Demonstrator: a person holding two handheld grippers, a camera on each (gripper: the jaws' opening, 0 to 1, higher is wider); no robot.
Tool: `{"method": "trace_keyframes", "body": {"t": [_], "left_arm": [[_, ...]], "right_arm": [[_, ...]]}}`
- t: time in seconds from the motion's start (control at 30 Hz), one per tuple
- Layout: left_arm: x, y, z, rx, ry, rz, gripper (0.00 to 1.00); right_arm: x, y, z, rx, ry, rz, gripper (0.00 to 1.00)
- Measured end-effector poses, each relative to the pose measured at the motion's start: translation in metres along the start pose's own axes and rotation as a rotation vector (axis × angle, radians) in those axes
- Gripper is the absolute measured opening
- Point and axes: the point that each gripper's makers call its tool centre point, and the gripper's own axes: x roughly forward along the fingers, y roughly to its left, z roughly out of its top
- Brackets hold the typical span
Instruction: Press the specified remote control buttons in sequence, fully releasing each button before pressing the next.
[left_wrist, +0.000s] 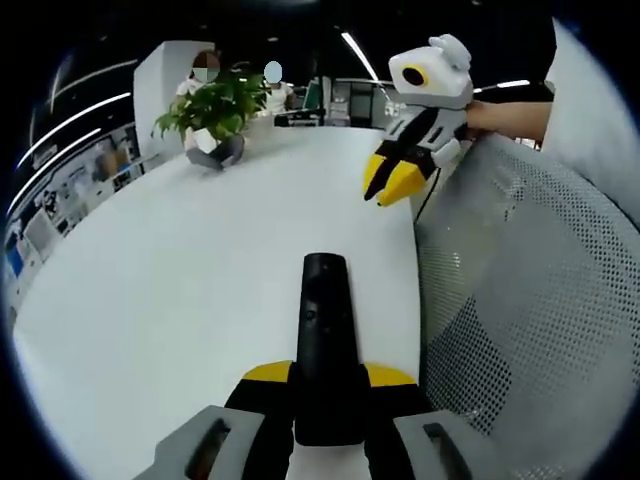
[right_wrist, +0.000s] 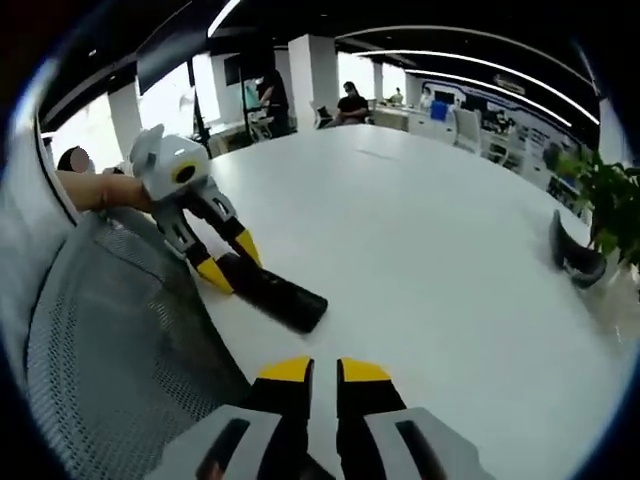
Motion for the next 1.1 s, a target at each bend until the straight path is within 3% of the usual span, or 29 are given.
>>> {"method": "trace_keyframes", "body": {"t": [0.13, 0.27, 0.4, 0.53, 0.83, 0.9, 0.93, 1.1], "left_arm": [[0.0, -0.004, 0.0, 0.035, 0.004, -0.021, 0.24], [0.0, -0.011, 0.001, 0.074, 0.001, -0.054, 0.24], [0.0, -0.011, 0.0, 0.074, -0.003, -0.069, 0.24], [0.001, -0.011, -0.001, 0.069, -0.008, -0.08, 0.24], [0.003, -0.01, -0.002, 0.062, -0.014, -0.084, 0.24], [0.003, -0.01, -0.002, 0.061, -0.015, -0.085, 0.24], [0.003, -0.01, -0.002, 0.058, -0.016, -0.086, 0.24], [0.003, -0.01, -0.002, 0.051, -0.018, -0.087, 0.24]], "right_arm": [[0.006, 0.005, 0.009, -0.053, 0.008, 0.058, 0.0], [0.017, 0.014, 0.02, -0.173, -0.005, 0.11, 0.0], [0.028, 0.017, 0.013, -0.269, 0.081, 0.162, 0.0], [0.037, 0.021, 0.009, -0.34, 0.118, 0.193, 0.0], [0.049, 0.024, 0.006, -0.457, 0.195, 0.235, 0.0], [0.05, 0.02, -0.002, -0.526, 0.257, 0.227, 0.0], [0.052, 0.02, 0.002, -0.562, 0.239, 0.224, 0.0], [0.052, 0.022, -0.001, -0.641, 0.29, 0.221, 0.0]]}}
